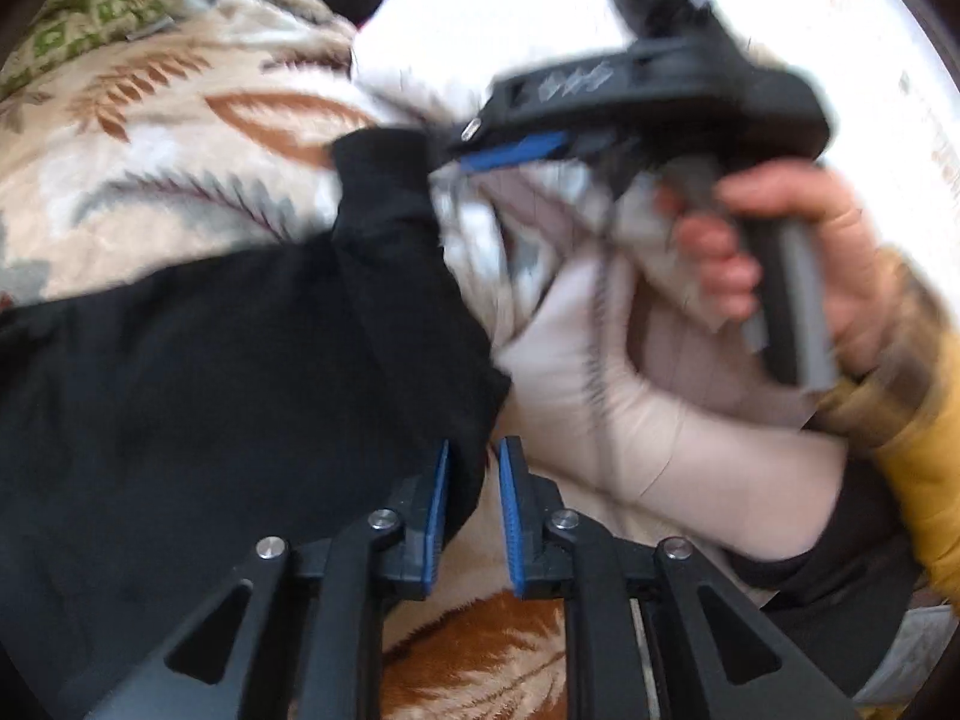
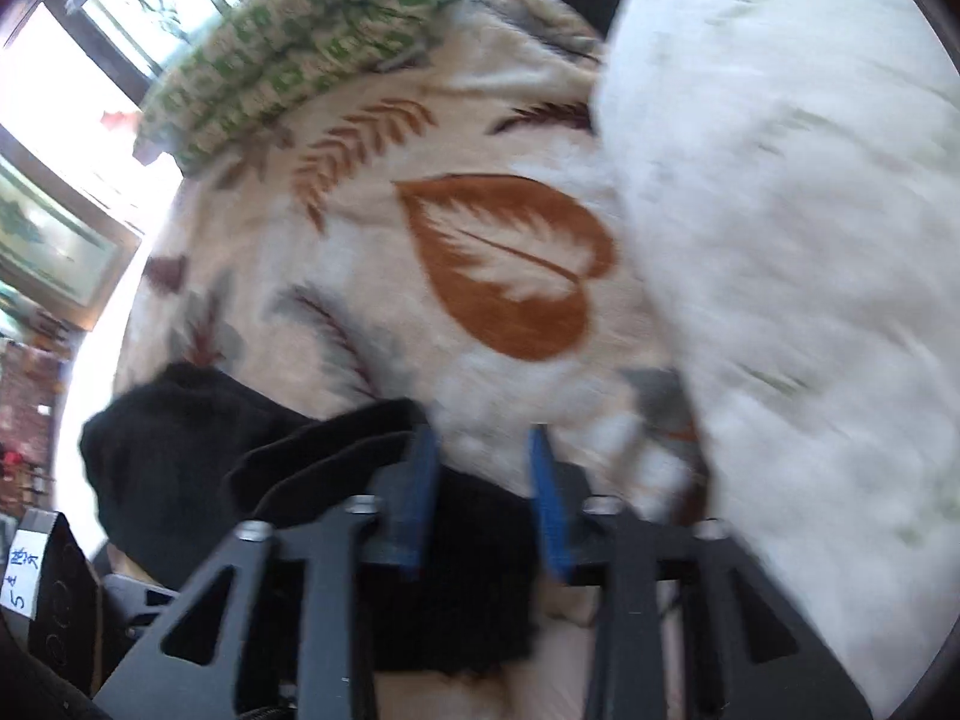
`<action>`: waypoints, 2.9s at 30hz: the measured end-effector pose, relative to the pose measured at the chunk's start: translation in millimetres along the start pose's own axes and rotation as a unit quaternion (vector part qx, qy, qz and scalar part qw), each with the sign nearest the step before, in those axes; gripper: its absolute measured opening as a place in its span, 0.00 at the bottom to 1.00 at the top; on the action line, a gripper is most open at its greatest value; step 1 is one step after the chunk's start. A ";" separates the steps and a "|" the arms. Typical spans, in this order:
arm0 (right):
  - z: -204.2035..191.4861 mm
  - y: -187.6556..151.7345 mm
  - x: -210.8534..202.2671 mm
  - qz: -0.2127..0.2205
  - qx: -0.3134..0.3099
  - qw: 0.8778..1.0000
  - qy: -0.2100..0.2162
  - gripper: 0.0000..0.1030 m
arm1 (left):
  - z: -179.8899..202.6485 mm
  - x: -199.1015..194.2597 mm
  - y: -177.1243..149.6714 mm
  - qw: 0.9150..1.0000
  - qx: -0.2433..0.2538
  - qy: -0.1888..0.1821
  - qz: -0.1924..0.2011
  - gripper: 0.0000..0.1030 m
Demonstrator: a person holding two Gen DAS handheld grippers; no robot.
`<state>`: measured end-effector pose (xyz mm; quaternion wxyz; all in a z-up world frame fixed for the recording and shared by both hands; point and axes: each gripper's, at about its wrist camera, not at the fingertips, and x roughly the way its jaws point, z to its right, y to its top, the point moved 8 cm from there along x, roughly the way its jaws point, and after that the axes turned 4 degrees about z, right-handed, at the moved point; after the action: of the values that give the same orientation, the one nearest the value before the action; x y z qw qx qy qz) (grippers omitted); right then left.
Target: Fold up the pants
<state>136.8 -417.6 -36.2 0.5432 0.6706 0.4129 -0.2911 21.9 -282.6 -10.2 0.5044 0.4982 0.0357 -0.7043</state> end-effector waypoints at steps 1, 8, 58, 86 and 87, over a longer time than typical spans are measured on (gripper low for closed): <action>4.9 -5.8 -5.4 0.000 -0.002 1.000 -0.010 0.45 | 3.7 7.1 -5.6 1.000 -0.006 -0.014 -0.013 0.19; -2.7 -28.2 -24.7 -0.003 0.011 1.000 0.006 0.46 | 8.9 11.6 -19.1 0.999 0.006 0.003 -0.032 0.25; -30.1 -77.5 38.7 -0.034 0.033 0.998 0.030 0.28 | -226.6 -83.7 29.2 0.961 -0.125 0.239 0.057 0.38; -1.0 -49.3 -12.8 0.005 0.054 0.998 0.039 0.53 | -84.7 -66.5 -19.4 0.979 -0.040 0.191 0.061 0.50; 2.5 -50.4 -10.4 0.002 0.055 0.998 0.040 0.53 | -80.3 -58.1 -15.4 0.980 -0.039 0.186 0.055 0.50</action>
<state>88.0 -419.0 -52.7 0.4890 0.7118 0.4157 -0.2854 63.6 -191.6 -14.5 0.5462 0.6016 0.1286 -0.5686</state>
